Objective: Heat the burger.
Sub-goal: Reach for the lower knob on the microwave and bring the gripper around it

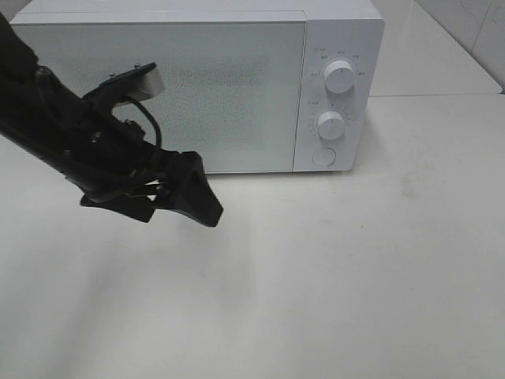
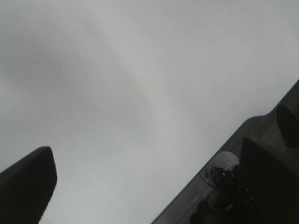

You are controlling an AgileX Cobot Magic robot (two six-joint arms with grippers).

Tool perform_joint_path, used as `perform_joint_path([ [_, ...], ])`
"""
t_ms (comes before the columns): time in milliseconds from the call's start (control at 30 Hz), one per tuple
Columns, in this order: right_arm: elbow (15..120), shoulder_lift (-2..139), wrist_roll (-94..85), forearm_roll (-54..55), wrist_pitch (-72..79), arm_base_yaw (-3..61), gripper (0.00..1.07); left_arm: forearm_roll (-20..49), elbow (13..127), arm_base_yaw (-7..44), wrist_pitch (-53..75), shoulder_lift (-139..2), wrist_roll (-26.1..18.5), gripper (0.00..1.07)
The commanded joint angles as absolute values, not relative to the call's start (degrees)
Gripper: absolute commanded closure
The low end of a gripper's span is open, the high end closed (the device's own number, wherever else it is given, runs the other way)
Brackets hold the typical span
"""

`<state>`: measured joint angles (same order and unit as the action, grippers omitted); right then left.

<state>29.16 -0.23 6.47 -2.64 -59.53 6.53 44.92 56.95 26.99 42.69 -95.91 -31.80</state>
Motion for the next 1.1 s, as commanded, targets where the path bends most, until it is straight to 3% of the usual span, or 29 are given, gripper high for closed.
perform_joint_path([
  [33, 29.1, -1.7, 6.0, -2.5, -59.5, 6.2, 0.34, 43.1, 57.0, 24.7, 47.8, -94.5, -29.0, 0.06],
  [267, 29.1, -1.7, 6.0, -2.5, -59.5, 6.2, 0.34, 36.7, 56.7, 15.1, 62.6, -90.0, -26.3, 0.06],
  [667, 29.1, -1.7, 6.0, -2.5, -59.5, 6.2, 0.34, 25.2, 49.4, -1.3, 61.7, -70.9, -15.0, 0.06],
  [1100, 29.1, -1.7, 6.0, -2.5, -59.5, 6.2, 0.34, 15.5, 42.3, -2.3, 58.8, -48.2, -9.4, 0.06],
])
